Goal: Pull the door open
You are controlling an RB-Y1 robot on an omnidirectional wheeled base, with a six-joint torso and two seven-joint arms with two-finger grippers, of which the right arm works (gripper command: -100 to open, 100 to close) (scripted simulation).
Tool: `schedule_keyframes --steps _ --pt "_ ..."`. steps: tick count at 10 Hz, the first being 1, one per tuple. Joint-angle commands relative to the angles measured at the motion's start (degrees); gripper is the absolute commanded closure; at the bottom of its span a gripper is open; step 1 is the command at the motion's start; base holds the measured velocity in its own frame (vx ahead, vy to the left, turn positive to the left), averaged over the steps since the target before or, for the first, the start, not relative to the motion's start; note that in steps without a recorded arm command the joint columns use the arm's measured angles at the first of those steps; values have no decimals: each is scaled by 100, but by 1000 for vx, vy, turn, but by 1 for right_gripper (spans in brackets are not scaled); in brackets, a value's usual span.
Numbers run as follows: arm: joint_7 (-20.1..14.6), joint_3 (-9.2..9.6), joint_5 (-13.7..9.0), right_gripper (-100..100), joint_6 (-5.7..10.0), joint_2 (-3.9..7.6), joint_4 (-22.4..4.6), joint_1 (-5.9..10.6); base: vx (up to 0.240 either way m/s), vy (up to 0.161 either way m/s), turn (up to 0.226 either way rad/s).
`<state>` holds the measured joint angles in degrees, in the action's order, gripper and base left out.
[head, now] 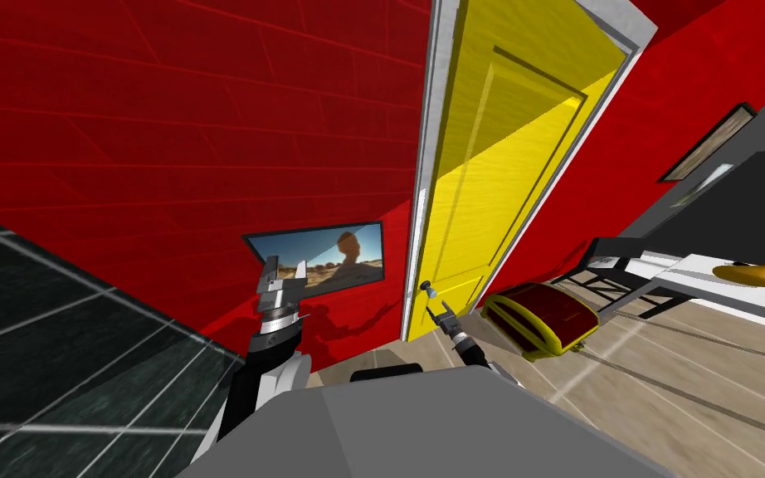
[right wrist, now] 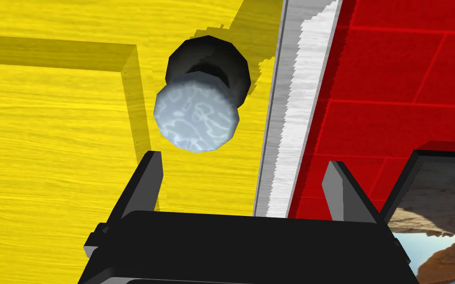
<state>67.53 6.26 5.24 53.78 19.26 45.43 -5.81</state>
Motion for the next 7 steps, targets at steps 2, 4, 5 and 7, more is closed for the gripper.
schedule_keyframes --steps 2,4,5,7 --pt "-53 -112 -79 -100 198 96 -304 70 53 42 87" --pt "-136 -289 -204 -100 415 248 -579 63 135 40 234" --pt "-158 -338 -239 -100 474 290 -654 61 115 12 134" --pt "-176 -351 -249 -100 508 314 -717 72 77 5 62"
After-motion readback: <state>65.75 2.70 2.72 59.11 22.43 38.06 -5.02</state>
